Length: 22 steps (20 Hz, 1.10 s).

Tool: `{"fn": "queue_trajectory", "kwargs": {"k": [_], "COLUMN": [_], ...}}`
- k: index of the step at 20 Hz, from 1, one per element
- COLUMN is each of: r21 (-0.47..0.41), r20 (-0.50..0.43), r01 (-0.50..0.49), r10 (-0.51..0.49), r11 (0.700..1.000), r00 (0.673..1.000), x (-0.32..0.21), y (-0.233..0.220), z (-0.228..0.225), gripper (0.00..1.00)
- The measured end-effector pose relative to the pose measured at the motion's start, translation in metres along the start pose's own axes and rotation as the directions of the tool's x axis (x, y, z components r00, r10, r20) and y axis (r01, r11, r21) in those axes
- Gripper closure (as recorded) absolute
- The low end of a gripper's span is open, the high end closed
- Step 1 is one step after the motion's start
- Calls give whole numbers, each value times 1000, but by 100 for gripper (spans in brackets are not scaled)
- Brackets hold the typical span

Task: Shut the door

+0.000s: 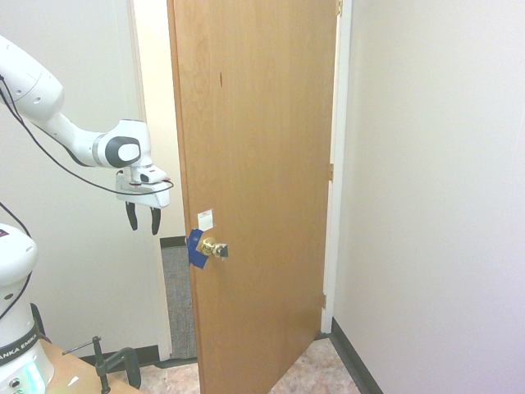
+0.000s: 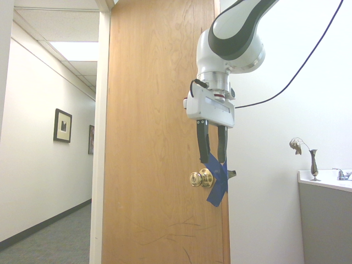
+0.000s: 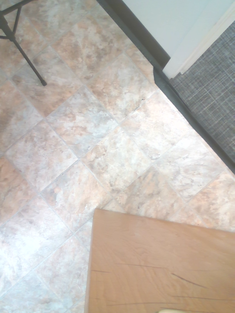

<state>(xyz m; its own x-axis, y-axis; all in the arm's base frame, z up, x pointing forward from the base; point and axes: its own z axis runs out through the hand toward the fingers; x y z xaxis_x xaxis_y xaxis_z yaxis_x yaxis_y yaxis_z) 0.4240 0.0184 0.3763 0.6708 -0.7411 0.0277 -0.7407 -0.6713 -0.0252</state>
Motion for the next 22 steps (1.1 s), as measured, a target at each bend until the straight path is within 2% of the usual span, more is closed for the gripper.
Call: {"fn": "queue_trajectory", "kwargs": {"k": [6, 10, 15, 22], "r21": [27, 51, 79, 117], "r20": [-24, -52, -68, -46], "r01": [-10, -44, -174, -361], "r10": [10, 47, 179, 368], "r11": [1000, 998, 982, 925], "r00": [1000, 998, 981, 929], "x": [-10, -29, -27, 7], "y": [5, 28, 78, 162], "z": [-14, -42, -78, -88], "gripper": [0, 0, 0, 0]}}
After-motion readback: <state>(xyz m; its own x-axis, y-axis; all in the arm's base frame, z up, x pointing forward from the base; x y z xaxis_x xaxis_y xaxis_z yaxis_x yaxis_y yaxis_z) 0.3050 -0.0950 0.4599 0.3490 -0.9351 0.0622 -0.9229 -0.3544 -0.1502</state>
